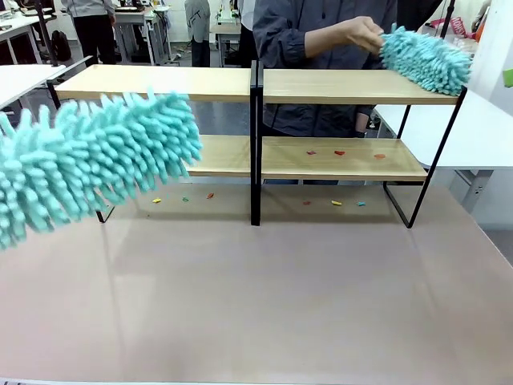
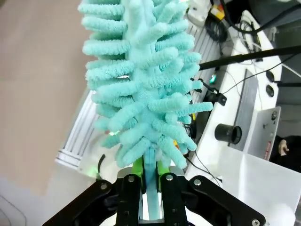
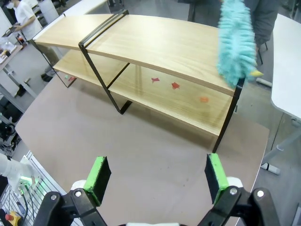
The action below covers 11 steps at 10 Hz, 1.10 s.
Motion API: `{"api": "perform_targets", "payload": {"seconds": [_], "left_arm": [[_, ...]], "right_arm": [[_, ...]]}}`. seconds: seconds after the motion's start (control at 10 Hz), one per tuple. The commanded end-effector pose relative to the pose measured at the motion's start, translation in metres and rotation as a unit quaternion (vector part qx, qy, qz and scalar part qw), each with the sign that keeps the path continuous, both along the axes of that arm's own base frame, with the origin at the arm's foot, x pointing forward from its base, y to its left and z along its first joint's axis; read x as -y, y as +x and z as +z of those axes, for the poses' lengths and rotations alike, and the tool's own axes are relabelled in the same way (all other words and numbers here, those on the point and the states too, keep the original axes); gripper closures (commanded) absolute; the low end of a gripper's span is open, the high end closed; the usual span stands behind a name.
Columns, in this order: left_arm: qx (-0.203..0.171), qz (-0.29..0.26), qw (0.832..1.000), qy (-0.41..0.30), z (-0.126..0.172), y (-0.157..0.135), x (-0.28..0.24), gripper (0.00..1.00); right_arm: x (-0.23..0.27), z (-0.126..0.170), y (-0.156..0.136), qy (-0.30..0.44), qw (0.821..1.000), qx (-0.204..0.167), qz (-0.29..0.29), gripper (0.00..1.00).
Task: Clean the shelves.
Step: Clean another randomly selected level of the Shelf with the Duster.
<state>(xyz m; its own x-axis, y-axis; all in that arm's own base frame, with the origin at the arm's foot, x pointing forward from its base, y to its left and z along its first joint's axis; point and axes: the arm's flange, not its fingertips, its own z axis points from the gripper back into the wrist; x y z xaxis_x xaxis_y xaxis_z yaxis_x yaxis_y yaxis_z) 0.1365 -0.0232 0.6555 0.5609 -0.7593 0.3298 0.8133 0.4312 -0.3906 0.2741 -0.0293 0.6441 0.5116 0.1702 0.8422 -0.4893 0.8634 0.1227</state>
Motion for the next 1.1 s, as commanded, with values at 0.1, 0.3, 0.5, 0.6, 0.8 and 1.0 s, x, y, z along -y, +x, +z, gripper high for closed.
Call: {"api": "perform_targets", "payload": {"seconds": [0.1,0.3,0.5,0.6,0.8,1.0], "left_arm": [[0.0,0.0,1.0,0.0,0.0,0.0,0.0,0.87],[-0.031,-0.012,0.999,0.029,-0.019,0.032,0.04,0.87],[-0.07,-0.015,0.996,0.054,-0.047,0.071,0.093,0.87],[-0.073,0.014,0.995,0.072,-0.063,0.091,0.128,0.87],[-0.065,0.043,0.99,0.116,-0.095,0.13,0.208,0.87],[-0.097,0.043,0.988,0.115,-0.112,0.147,0.251,0.87]], "right_arm": [[0.001,0.001,0.001,0.003,1.0,0.004,0.007,0.0],[0.001,0.001,0.001,0.003,1.0,0.004,0.007,0.0],[0.001,0.001,0.001,0.003,1.0,0.004,0.007,0.0],[0.001,0.001,0.001,0.003,1.0,0.004,0.007,0.0],[0.001,0.001,0.001,0.003,1.0,0.004,0.007,0.0],[0.001,0.001,0.001,0.003,1.0,0.004,0.007,0.0]]}}
